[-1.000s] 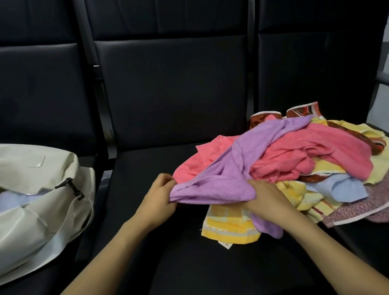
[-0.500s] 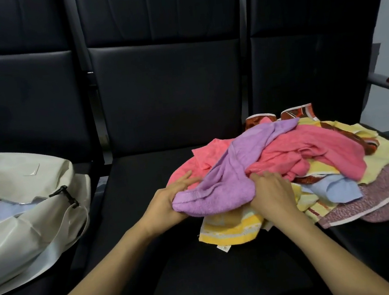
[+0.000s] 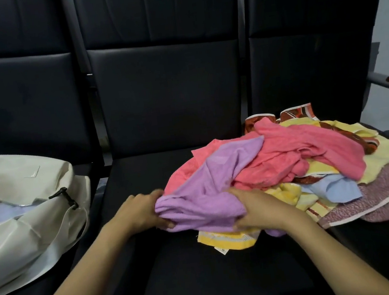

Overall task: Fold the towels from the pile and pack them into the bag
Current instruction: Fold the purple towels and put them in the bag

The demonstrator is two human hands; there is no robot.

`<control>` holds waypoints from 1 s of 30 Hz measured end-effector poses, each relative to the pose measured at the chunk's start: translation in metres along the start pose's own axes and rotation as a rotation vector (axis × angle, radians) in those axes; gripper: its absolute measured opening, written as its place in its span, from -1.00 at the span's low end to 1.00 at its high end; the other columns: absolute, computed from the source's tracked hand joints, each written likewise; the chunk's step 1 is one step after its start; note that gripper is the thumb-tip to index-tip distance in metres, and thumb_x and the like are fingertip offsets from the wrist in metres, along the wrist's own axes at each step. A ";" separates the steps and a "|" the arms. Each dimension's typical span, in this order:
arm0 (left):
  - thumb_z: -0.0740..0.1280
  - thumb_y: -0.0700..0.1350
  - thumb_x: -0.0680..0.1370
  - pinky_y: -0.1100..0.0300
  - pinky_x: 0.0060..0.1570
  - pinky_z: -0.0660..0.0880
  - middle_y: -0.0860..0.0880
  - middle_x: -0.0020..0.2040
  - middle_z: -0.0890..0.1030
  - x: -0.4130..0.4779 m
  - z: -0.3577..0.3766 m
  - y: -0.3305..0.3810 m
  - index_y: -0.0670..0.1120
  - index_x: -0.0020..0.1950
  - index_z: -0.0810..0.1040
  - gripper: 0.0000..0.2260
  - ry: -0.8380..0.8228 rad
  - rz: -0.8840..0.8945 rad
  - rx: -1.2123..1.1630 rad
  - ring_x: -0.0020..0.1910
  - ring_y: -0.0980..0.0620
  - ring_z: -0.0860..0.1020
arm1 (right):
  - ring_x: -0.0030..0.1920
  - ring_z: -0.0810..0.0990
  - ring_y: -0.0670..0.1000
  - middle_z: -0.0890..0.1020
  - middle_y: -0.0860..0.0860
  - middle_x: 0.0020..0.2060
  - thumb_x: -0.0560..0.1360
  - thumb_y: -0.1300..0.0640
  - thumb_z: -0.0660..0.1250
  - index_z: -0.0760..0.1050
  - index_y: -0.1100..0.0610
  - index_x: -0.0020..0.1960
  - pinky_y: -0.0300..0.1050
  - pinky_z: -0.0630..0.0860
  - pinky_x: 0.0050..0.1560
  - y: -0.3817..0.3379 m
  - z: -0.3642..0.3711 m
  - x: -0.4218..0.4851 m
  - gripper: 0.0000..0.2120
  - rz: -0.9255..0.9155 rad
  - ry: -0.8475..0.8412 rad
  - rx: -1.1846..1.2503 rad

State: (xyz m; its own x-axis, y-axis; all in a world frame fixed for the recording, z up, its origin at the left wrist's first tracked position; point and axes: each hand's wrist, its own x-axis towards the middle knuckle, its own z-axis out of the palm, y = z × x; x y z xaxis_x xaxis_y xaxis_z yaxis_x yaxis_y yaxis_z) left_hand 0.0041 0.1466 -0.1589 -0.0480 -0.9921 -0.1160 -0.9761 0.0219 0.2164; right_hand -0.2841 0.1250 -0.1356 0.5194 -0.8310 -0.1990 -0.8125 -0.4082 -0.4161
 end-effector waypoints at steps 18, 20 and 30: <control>0.35 0.02 0.34 0.19 0.14 0.54 0.15 0.18 0.58 -0.009 0.009 0.001 0.06 0.25 0.52 -0.54 0.103 0.116 -0.851 0.14 0.24 0.56 | -0.28 0.47 -0.23 0.53 -0.20 -0.13 0.45 0.12 0.36 0.44 -0.22 0.05 -0.39 0.39 -0.34 -0.002 -0.021 -0.003 -0.71 -0.119 0.094 0.081; 0.37 0.08 0.32 0.29 0.11 0.50 0.19 0.21 0.55 -0.014 0.001 0.006 0.04 0.31 0.48 -0.45 0.140 0.166 -0.925 0.14 0.27 0.55 | -0.34 0.43 -0.16 0.51 -0.07 -0.09 0.46 0.13 0.35 0.46 -0.13 0.19 -0.39 0.33 -0.48 0.001 -0.026 -0.001 -0.66 -0.030 0.013 -0.063; 0.49 -0.12 0.44 0.15 0.03 0.55 0.00 0.09 0.65 -0.051 -0.084 0.032 0.05 0.25 0.52 -0.60 -0.014 0.255 -0.834 0.03 0.09 0.61 | -0.29 0.54 0.00 0.51 0.07 -0.29 0.21 -0.15 0.50 0.51 0.10 -0.20 -0.11 0.41 -0.21 -0.024 -0.092 -0.019 -0.63 0.129 0.103 -0.270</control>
State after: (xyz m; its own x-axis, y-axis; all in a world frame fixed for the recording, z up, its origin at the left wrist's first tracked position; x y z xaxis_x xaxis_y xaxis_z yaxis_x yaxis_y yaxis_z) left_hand -0.0065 0.1875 -0.0646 -0.2518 -0.9675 0.0217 -0.4615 0.1397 0.8761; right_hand -0.2988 0.1161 -0.0404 0.3890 -0.9109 -0.1380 -0.9181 -0.3709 -0.1398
